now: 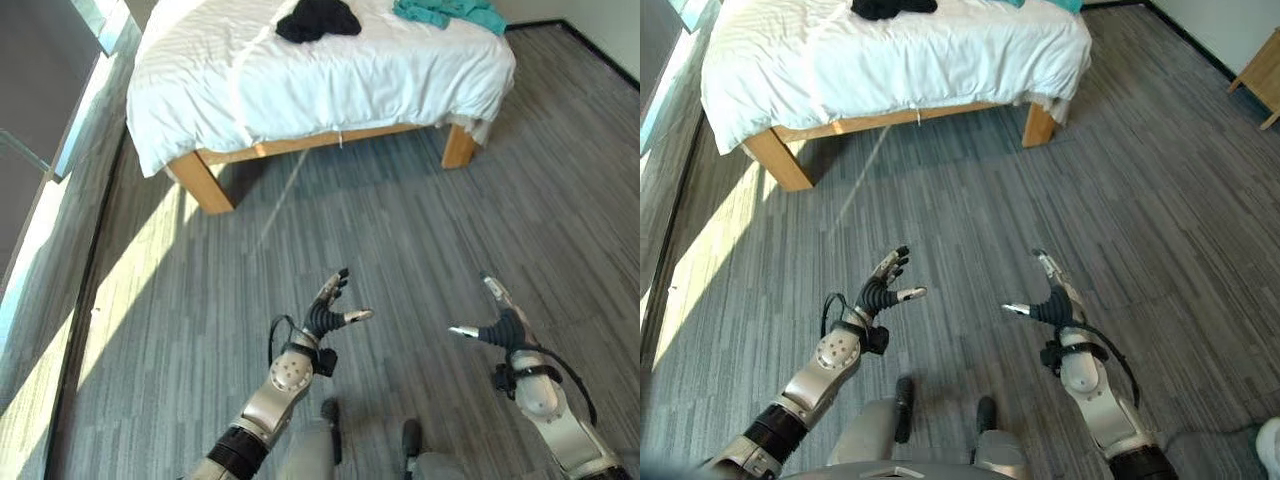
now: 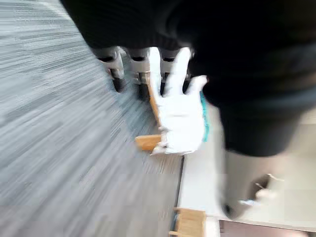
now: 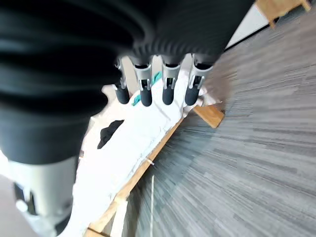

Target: Pick up bed clothes into laundry basket.

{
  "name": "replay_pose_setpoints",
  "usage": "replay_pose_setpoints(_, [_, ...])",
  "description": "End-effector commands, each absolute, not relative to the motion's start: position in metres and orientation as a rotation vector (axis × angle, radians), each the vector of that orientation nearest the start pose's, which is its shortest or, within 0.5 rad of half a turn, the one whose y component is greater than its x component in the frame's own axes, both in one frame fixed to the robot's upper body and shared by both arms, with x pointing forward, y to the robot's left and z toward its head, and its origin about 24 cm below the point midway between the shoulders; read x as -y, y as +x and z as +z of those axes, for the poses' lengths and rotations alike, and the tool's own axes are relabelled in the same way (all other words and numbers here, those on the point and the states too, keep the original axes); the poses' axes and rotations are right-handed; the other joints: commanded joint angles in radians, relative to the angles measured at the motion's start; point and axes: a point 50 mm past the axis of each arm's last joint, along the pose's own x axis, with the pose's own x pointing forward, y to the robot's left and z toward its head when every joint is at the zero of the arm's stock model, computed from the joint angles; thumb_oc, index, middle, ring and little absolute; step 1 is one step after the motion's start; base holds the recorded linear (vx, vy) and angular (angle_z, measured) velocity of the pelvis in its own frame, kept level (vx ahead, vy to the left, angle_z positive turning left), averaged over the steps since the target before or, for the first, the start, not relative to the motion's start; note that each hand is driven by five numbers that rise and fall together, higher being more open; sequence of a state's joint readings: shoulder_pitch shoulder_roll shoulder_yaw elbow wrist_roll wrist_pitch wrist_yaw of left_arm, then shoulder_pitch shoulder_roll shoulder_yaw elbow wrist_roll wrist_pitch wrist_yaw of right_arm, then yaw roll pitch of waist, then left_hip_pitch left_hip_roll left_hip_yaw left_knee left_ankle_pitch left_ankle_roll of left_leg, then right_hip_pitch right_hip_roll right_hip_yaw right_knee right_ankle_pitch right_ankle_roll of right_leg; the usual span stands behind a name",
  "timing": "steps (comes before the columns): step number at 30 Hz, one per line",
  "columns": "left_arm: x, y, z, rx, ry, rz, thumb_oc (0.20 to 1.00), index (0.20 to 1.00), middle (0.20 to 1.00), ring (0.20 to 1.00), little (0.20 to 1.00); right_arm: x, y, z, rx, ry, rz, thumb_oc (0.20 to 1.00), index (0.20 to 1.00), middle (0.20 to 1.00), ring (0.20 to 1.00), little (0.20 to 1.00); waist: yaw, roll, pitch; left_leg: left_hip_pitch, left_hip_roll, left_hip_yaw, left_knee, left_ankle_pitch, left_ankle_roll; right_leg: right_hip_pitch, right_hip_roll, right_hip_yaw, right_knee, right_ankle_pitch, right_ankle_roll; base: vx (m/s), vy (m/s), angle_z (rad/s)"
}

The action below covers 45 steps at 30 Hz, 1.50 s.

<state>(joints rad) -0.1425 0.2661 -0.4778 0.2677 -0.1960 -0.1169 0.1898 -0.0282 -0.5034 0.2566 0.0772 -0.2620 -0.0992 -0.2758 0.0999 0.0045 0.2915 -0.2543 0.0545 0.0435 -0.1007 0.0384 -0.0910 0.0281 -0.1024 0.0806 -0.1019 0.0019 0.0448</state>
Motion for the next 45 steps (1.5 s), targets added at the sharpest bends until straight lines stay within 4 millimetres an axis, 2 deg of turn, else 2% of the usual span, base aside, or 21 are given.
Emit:
replay_pose_setpoints(1, [-0.104, 0.263, 0.027, 0.002, 0.061, -0.241, 1.000, 1.000, 1.000, 1.000, 1.000, 0.192, 0.243, 0.067, 0.230, -0.734, 0.053, 1.000, 1.000, 1.000, 1.000, 1.000, 0.080, -0.002, -0.083, -0.099, 0.033, 0.005, 0.018, 0.172, -0.006, 0.288, 0.003, 0.009, 0.015, -0.218, 0.086, 0.53, 0.175, -0.67])
replay_pose_setpoints(4, [-0.103, 0.261, 0.027, 0.003, 0.067, -0.255, 1.000, 1.000, 1.000, 1.000, 1.000, 0.186, 0.240, 0.064, 0.231, -0.737, 0.087, 1.000, 1.000, 1.000, 1.000, 1.000, 0.086, -0.021, -0.101, -0.076, 0.020, -0.006, 0.021, 0.198, 0.010, 0.306, -0.032, 0.027, 0.043, -0.196, 0.098, 0.52, 0.164, -1.02])
replay_pose_setpoints(6, [-0.096, 0.259, 0.023, -0.017, 0.096, -0.309, 1.000, 1.000, 1.000, 1.000, 1.000, 0.177, 0.243, 0.062, 0.232, -0.758, 0.134, 1.000, 1.000, 1.000, 1.000, 1.000, 0.064, -0.041, -0.081, 0.032, -0.018, 0.005, 0.026, 0.146, 0.062, 0.159, -0.064, 0.054, 0.380, 0.051, 0.193, 0.49, 0.174, -0.70])
replay_pose_setpoints(8, [-0.095, 0.263, 0.028, 0.005, 0.119, -0.318, 1.000, 1.000, 1.000, 1.000, 1.000, 0.172, 0.245, 0.065, 0.244, -0.741, 0.151, 1.000, 1.000, 1.000, 1.000, 1.000, 0.008, 0.001, -0.047, 0.138, 0.001, -0.021, 0.013, 0.089, 0.080, 0.009, -0.022, 0.077, 0.619, 0.177, 0.202, 0.43, 0.182, -0.29])
replay_pose_setpoints(11, [-0.095, 0.264, 0.032, 0.027, 0.137, -0.324, 1.000, 1.000, 1.000, 1.000, 1.000, 0.172, 0.242, 0.066, 0.250, -0.716, 0.145, 1.000, 1.000, 1.000, 1.000, 1.000, -0.043, 0.026, -0.016, 0.232, 0.009, -0.042, 0.013, 0.018, 0.093, -0.139, -0.038, -0.015, 0.702, 0.136, 0.176, 0.51, 0.142, 0.11])
replay_pose_setpoints(15, [-0.098, 0.268, 0.039, 0.052, 0.115, -0.302, 1.000, 1.000, 1.000, 1.000, 1.000, 0.177, 0.238, 0.065, 0.236, -0.696, 0.123, 1.000, 1.000, 1.000, 1.000, 1.000, -0.104, 0.000, -0.004, 0.316, -0.042, -0.102, 0.013, -0.062, 0.099, -0.261, 0.048, -0.083, 0.445, 0.010, 0.121, 0.44, -0.019, 0.38])
replay_pose_setpoints(17, [-0.117, 0.267, 0.035, 0.031, 0.096, -0.232, 1.000, 1.000, 1.000, 1.000, 1.000, 0.180, 0.237, 0.057, 0.189, -0.679, 0.109, 1.000, 1.000, 1.000, 1.000, 1.000, -0.143, -0.021, -0.011, 0.412, -0.074, -0.158, 0.013, -0.153, 0.096, -0.304, 0.063, -0.118, 0.146, 0.073, 0.119, 0.74, -0.091, 0.98])
replay_pose_setpoints(19, [-0.133, 0.265, 0.030, 0.013, 0.101, -0.181, 1.000, 1.000, 1.000, 1.000, 1.000, 0.179, 0.235, 0.054, 0.174, -0.679, 0.120, 1.000, 1.000, 1.000, 1.000, 1.000, -0.160, -0.019, -0.014, 0.459, -0.059, -0.173, 0.013, -0.193, 0.084, -0.341, 0.068, -0.162, 0.041, 0.129, 0.137, 0.67, -0.134, 0.55])
replay_pose_setpoints(21, [-0.140, 0.264, 0.028, 0.005, 0.104, -0.159, 1.000, 1.000, 1.000, 1.000, 1.000, 0.180, 0.233, 0.051, 0.162, -0.680, 0.127, 1.000, 1.000, 1.000, 1.000, 1.000, -0.168, -0.010, -0.020, 0.481, -0.045, -0.181, 0.013, -0.217, 0.077, -0.355, 0.074, -0.166, 0.036, 0.134, 0.142, 0.44, -0.118, 0.31])
replay_pose_setpoints(25, [-0.146, 0.263, 0.023, -0.020, 0.059, -0.124, 1.000, 1.000, 1.000, 1.000, 1.000, 0.191, 0.220, 0.040, 0.097, -0.677, 0.112, 1.000, 1.000, 1.000, 1.000, 1.000, -0.194, -0.011, -0.061, 0.532, -0.011, -0.211, 0.013, -0.251, 0.045, -0.307, 0.041, -0.146, 0.037, 0.175, 0.101, 0.37, -0.192, 0.75])
replay_pose_setpoints(27, [-0.145, 0.262, 0.020, -0.038, 0.033, -0.126, 1.000, 1.000, 1.000, 1.000, 1.000, 0.198, 0.217, 0.038, 0.071, -0.692, 0.115, 1.000, 1.000, 1.000, 1.000, 1.000, -0.206, 0.029, -0.060, 0.544, 0.038, -0.210, 0.039, -0.180, 0.013, -0.280, 0.048, -0.167, 0.068, 0.155, 0.084, 0.41, -0.202, 1.17])
replay_pose_setpoints(29, [-0.136, 0.262, 0.017, -0.058, 0.016, -0.162, 1.000, 1.000, 1.000, 1.000, 1.000, 0.205, 0.218, 0.039, 0.062, -0.707, 0.103, 1.000, 1.000, 1.000, 1.000, 1.000, -0.204, 0.062, -0.047, 0.439, 0.063, -0.190, 0.234, -0.052, -0.054, -0.212, 0.060, -0.174, 0.047, 0.107, 0.059, 0.27, -0.094, 0.96])
replay_pose_setpoints(30, [-0.133, 0.263, 0.018, -0.055, 0.024, -0.181, 1.000, 1.000, 1.000, 1.000, 1.000, 0.208, 0.219, 0.041, 0.063, -0.708, 0.101, 1.000, 1.000, 1.000, 1.000, 1.000, -0.209, 0.049, -0.037, 0.385, 0.050, -0.164, 0.345, 0.035, -0.085, -0.196, 0.041, -0.181, 0.050, 0.100, 0.043, 0.19, -0.059, 0.52])
replay_pose_setpoints(31, [-0.133, 0.263, 0.018, -0.055, 0.024, -0.181, 1.000, 1.000, 1.000, 1.000, 1.000, 0.208, 0.219, 0.041, 0.062, -0.708, 0.101, 1.000, 1.000, 1.000, 1.000, 1.000, -0.209, 0.057, -0.040, 0.378, 0.058, -0.164, 0.362, 0.016, -0.084, -0.193, 0.049, -0.183, 0.047, 0.092, 0.044, 0.22, -0.165, 0.44])
replay_pose_setpoints(32, [-0.124, 0.269, 0.025, -0.028, 0.050, -0.226, 1.000, 1.000, 1.000, 1.000, 1.000, 0.209, 0.221, 0.047, 0.086, -0.700, 0.105, 1.000, 1.000, 1.000, 1.000, 1.000, -0.217, 0.003, -0.034, 0.330, 0.065, -0.105, 0.683, 0.070, -0.099, -0.167, 0.004, -0.183, 0.045, 0.066, 0.013, 0.25, -0.249, 0.42])
replay_pose_setpoints(34, [-0.114, 0.273, 0.033, 0.003, 0.059, -0.258, 1.000, 1.000, 1.000, 1.000, 1.000, 0.207, 0.224, 0.051, 0.101, -0.710, 0.121, 1.000, 1.000, 1.000, 1.000, 1.000, -0.181, -0.067, -0.021, 0.277, 0.016, -0.135, 1.070, -0.010, -0.042, -0.142, -0.048, -0.149, 0.044, 0.058, -0.008, 0.26, -0.318, 0.16])
replay_pose_setpoints(36, [-0.105, 0.270, 0.033, 0.002, 0.061, -0.293, 1.000, 1.000, 1.000, 1.000, 1.000, 0.203, 0.227, 0.053, 0.113, -0.720, 0.131, 1.000, 1.000, 1.000, 1.000, 1.000, -0.155, -0.100, -0.017, 0.206, -0.102, -0.161, 1.326, -0.072, -0.019, -0.114, -0.052, -0.117, 0.045, 0.067, -0.016, 0.21, -0.182, -0.42])
replay_pose_setpoints(38, [-0.094, 0.269, 0.034, 0.003, 0.062, -0.338, 1.000, 1.000, 1.000, 1.000, 1.000, 0.198, 0.231, 0.054, 0.121, -0.712, 0.142, 1.000, 1.000, 1.000, 1.000, 1.000, -0.145, -0.118, -0.012, 0.133, -0.187, -0.158, 1.395, -0.061, -0.016, -0.090, -0.054, -0.095, 0.047, 0.072, -0.014, 0.20, -0.107, -0.65])
replay_pose_setpoints(40, [-0.083, 0.272, 0.043, 0.037, 0.051, -0.384, 1.000, 1.000, 1.000, 1.000, 1.000, 0.194, 0.236, 0.055, 0.134, -0.702, 0.151, 1.000, 1.000, 1.000, 1.000, 1.000, -0.117, -0.095, 0.001, 0.005, -0.193, -0.143, 1.331, -0.079, -0.001, -0.050, -0.025, -0.077, 0.046, 0.044, -0.014, 0.26, -0.025, -0.66])
replay_pose_setpoints(42, [-0.070, 0.275, 0.051, 0.069, 0.009, -0.418, 1.000, 1.000, 1.000, 1.000, 1.000, 0.192, 0.239, 0.057, 0.147, -0.708, 0.152, 1.000, 1.000, 1.000, 1.000, 1.000, -0.095, -0.066, 0.006, -0.055, -0.138, -0.138, 1.146, -0.109, 0.026, -0.005, 0.000, -0.058, 0.041, 0.004, -0.010, 0.36, 0.105, -0.37])
replay_pose_setpoints(45, [-0.055, 0.278, 0.052, 0.071, 0.002, -0.445, 1.000, 1.000, 1.000, 1.000, 1.000, 0.195, 0.243, 0.053, 0.140, -0.714, 0.127, 1.000, 1.000, 1.000, 1.000, 1.000, -0.060, -0.012, -0.007, -0.024, -0.049, -0.045, 0.401, -0.046, 0.051, 0.093, 0.053, -0.037, 0.015, -0.074, 0.006, 0.57, 0.208, -0.28])
